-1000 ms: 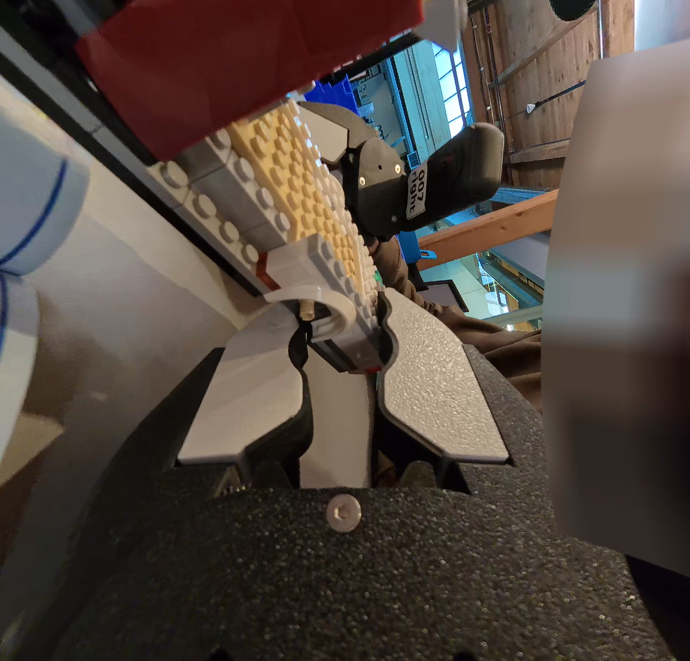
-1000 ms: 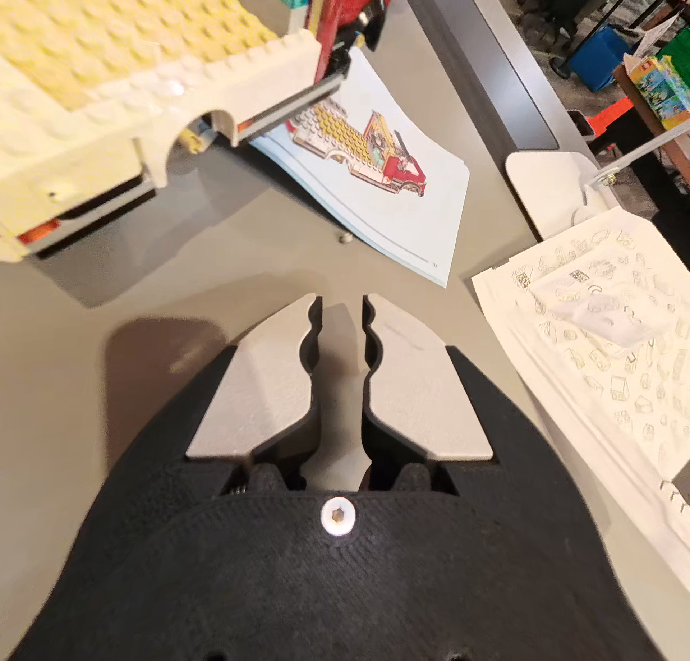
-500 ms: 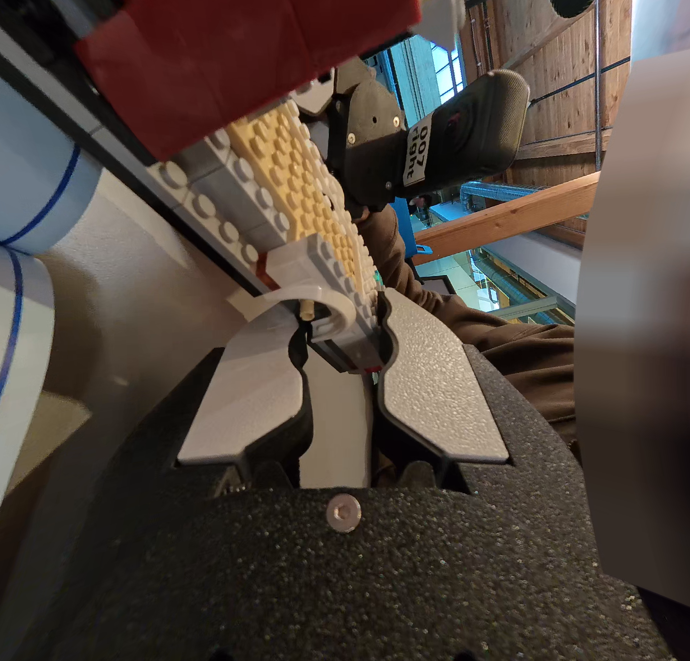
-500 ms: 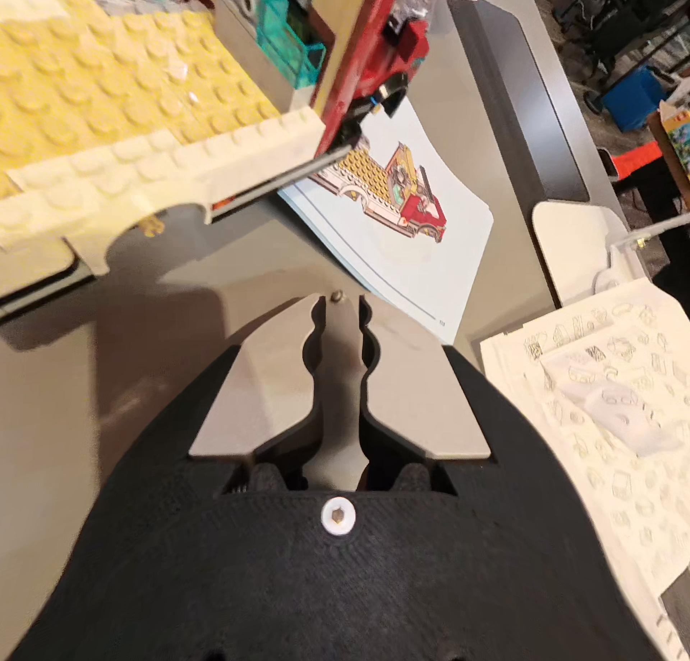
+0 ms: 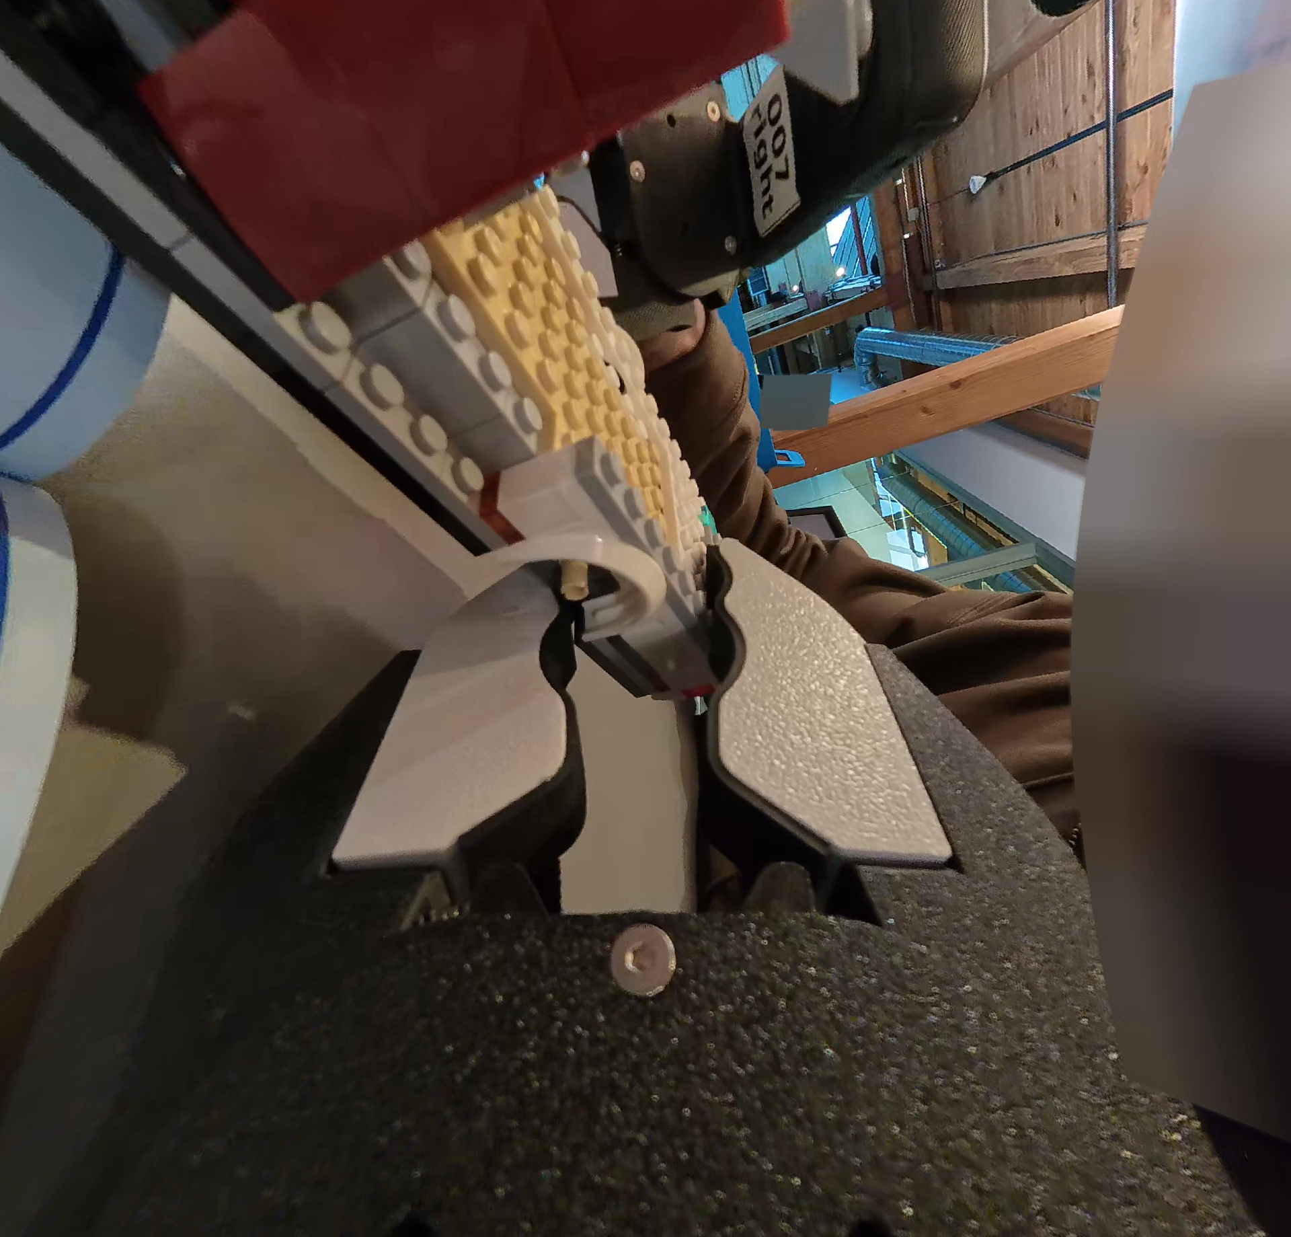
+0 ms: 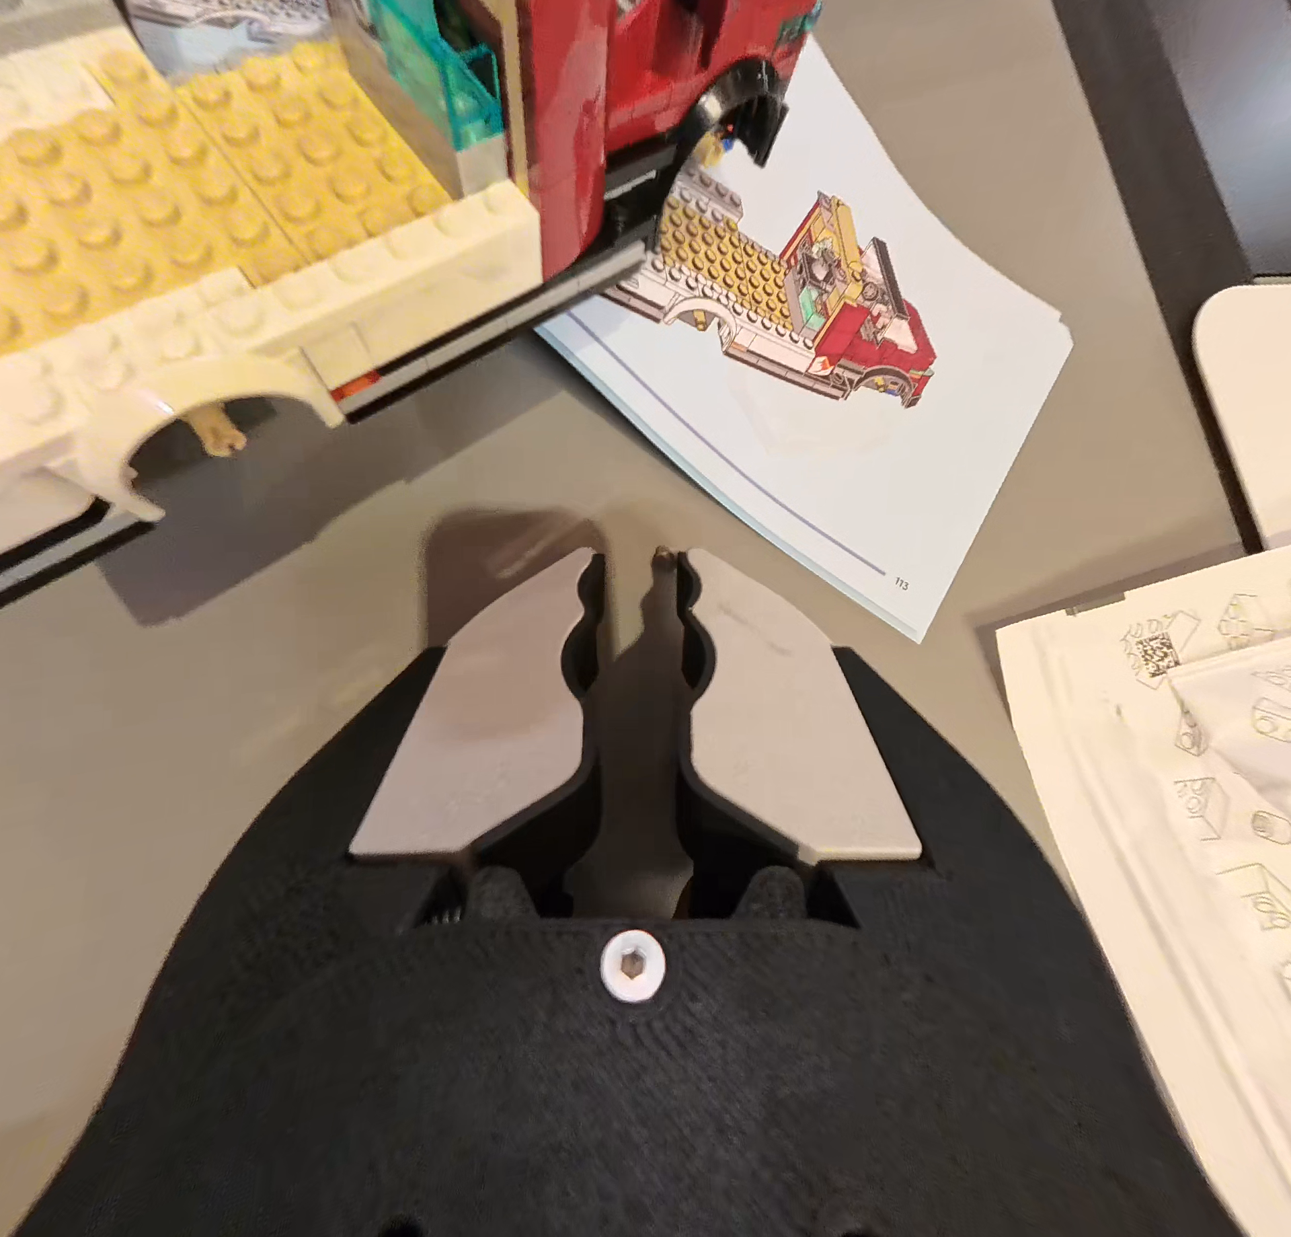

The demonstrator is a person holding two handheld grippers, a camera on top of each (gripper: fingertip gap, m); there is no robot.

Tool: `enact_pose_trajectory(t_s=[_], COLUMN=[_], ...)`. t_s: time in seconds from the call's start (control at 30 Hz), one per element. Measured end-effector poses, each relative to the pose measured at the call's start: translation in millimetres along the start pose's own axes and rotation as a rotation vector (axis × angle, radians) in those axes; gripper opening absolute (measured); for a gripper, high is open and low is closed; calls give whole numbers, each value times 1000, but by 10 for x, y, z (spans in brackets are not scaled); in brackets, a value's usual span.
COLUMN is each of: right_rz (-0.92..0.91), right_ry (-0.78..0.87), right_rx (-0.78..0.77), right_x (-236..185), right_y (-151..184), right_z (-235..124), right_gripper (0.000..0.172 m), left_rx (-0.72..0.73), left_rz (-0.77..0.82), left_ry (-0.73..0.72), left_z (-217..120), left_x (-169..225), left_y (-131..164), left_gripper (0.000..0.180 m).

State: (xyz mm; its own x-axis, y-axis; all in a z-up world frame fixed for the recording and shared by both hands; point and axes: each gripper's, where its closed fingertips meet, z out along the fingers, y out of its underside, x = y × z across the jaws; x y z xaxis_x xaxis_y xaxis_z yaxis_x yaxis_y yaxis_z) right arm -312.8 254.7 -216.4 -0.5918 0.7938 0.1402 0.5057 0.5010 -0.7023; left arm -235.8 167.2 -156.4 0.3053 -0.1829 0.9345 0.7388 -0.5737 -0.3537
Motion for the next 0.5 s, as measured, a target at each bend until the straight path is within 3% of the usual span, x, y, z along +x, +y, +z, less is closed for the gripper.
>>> enact_pose_trajectory(t_s=[0.5], right_rz=[-17], right_ry=[-12], right_rx=[4], right_x=[33], right_y=[-19], right_z=[32], right_gripper=[18], left_rx=[-3], left_rz=[-14], left_ry=[19], left_z=[3], left_x=[3], left_y=[-9], left_gripper=[36])
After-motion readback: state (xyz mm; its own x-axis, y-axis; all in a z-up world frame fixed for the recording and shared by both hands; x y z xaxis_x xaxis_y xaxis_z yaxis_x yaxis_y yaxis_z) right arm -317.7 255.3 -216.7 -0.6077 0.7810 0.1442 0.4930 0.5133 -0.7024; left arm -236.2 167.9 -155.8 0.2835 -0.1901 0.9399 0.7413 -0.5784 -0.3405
